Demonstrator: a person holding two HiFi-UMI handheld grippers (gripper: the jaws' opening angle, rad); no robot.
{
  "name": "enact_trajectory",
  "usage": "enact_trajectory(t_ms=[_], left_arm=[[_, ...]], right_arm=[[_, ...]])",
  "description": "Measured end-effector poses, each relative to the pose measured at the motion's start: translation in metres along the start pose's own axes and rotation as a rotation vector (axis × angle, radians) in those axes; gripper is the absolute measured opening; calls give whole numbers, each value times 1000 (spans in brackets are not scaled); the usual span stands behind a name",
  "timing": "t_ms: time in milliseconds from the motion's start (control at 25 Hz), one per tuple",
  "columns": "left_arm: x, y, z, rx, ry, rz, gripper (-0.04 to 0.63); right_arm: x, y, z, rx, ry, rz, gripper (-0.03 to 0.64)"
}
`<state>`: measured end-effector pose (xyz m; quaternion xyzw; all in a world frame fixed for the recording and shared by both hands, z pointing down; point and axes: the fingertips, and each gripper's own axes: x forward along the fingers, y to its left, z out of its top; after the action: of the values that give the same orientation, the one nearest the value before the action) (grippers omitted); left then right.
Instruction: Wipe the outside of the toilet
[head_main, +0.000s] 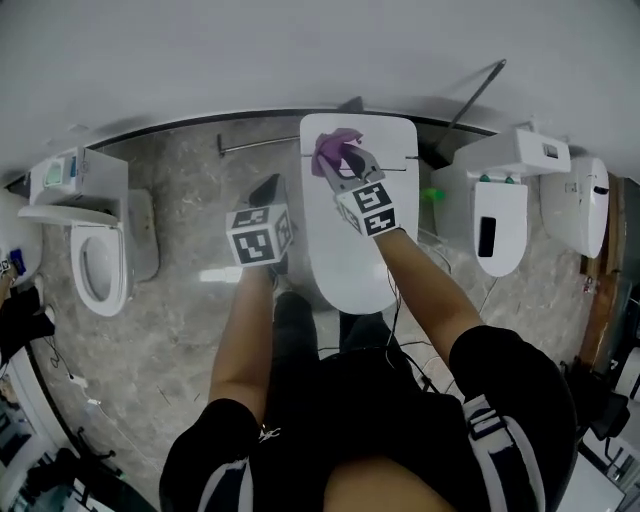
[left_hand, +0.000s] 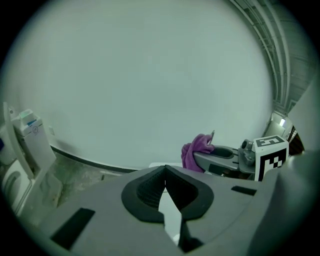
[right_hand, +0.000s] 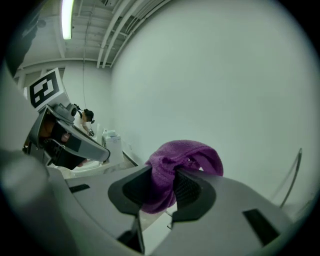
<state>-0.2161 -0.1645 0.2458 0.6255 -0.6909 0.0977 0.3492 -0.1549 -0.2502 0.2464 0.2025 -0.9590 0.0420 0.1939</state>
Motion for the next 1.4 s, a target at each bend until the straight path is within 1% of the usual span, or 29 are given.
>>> enact_trajectory(t_ms=[200,320,480,640,720,880,1000,1120,1280,1400], left_arm=[[56,45,-21,-25,18,46,9],[81,67,-34,-27,27,56,9],[105,81,-53,-22,51,52,9],[120,87,-73,-12,77,44,9],[123,90,-81,-8,88,43,9],[125,96,-94,-14,102,45,9],[127,97,-101,-13,107,46,9],[129,95,-104,-5,105,45,9],[129,85,-114,-3,118,48,9],[131,76,-120,-7,126,47,9]], right_arm=[[74,-26,-53,-65,59,23,101],[118,-31,-84,-121,102,38,101],[168,-38,-125,-219,172,40,101],[202,-47,-154,-251,225,35,101],[212,-52,-168,-264,256,21,101],[217,-56,-189,-248,289,2,101],[218,-55,-195,-277,283,5,101],[221,-61,-199,-295,311,-18,101],[221,-75,-205,-236,346,-43,101],[218,-83,-207,-221,356,-41,101]])
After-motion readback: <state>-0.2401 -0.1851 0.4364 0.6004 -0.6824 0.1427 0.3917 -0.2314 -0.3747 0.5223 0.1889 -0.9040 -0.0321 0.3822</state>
